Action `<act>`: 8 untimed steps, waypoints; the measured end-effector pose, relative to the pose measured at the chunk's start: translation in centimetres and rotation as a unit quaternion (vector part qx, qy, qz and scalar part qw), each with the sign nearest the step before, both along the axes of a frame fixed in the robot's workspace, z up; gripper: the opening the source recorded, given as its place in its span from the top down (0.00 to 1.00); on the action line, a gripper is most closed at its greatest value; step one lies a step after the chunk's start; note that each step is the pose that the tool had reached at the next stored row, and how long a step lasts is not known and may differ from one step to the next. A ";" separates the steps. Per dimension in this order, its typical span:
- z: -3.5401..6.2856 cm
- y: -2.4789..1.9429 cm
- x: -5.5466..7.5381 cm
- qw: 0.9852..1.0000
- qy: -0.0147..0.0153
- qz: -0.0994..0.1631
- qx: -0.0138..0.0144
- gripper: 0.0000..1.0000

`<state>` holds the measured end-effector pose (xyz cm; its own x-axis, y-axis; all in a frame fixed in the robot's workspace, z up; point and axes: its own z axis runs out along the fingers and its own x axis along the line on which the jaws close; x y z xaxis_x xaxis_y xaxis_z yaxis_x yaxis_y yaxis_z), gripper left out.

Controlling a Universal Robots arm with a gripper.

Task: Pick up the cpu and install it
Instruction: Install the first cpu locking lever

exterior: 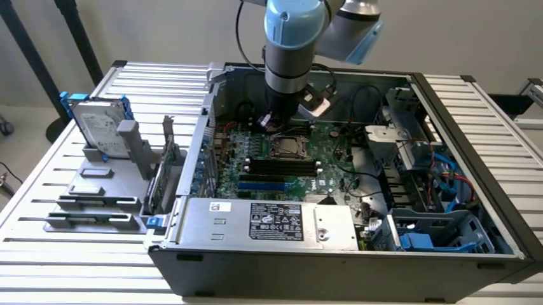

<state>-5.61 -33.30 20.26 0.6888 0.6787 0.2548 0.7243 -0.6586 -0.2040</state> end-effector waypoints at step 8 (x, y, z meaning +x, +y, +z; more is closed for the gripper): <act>0.00 -0.03 0.0 1.000 0.000 0.000 -0.004 0.89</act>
